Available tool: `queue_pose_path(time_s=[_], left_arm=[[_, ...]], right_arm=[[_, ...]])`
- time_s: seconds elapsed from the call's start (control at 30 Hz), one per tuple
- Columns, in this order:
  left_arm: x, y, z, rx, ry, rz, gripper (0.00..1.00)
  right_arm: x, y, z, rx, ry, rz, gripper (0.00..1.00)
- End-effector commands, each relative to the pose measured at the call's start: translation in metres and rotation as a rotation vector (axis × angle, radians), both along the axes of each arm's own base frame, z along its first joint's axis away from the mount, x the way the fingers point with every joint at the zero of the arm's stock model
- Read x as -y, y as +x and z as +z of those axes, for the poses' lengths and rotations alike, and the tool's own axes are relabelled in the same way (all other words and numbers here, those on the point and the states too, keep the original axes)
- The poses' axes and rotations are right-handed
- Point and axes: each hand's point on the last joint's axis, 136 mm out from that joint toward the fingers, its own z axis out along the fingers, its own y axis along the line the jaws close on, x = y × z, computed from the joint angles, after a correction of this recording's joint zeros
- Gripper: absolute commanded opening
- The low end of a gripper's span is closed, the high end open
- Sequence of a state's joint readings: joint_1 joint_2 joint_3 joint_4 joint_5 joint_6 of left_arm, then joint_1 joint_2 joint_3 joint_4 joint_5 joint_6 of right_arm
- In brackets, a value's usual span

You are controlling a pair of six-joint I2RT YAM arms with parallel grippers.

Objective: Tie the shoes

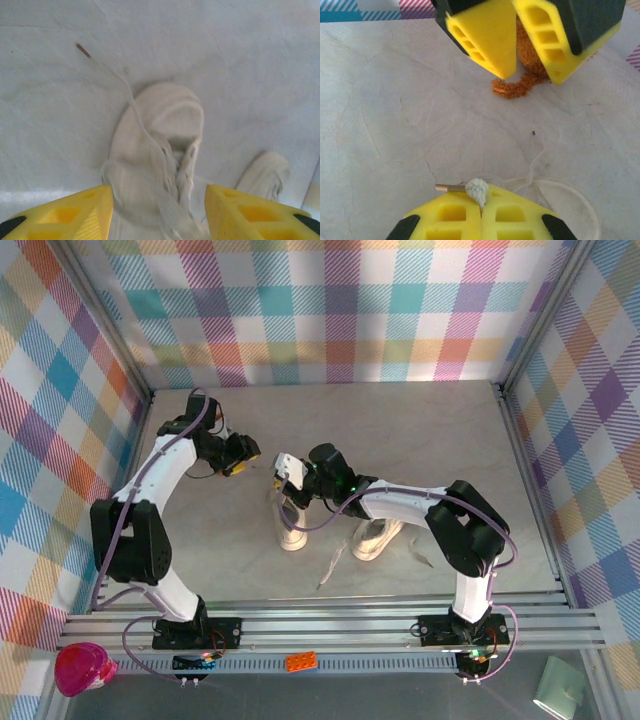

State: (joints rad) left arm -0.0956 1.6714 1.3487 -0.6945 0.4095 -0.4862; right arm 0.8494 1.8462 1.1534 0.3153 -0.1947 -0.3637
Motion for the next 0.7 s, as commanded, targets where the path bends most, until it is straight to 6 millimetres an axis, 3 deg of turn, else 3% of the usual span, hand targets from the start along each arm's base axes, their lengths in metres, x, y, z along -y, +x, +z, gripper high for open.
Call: queue_pose_path(time_s=[0.0, 0.33, 0.57, 0.6, 0.67], left_arm=[[-0.004, 0.024, -0.037, -0.051, -0.022, 0.150, 0.52], [0.010, 0.041, -0.101, -0.136, -0.037, 0.157, 0.56], [0.032, 0.047, -0.122, -0.143, -0.076, 0.134, 0.56], [0.034, 0.047, -0.122, -0.142, -0.080, 0.130, 0.52], [0.036, 0.047, -0.120, -0.137, -0.088, 0.124, 0.33]], right_arm=[[0.000, -0.002, 0.009, -0.002, 0.041, 0.011, 0.00], [0.001, -0.002, 0.007, -0.017, 0.046, 0.013, 0.00], [0.003, -0.004, 0.009, -0.026, 0.040, 0.013, 0.00], [0.004, -0.005, 0.009, -0.026, 0.039, 0.013, 0.00], [0.005, -0.005, 0.009, -0.032, 0.038, 0.006, 0.00]])
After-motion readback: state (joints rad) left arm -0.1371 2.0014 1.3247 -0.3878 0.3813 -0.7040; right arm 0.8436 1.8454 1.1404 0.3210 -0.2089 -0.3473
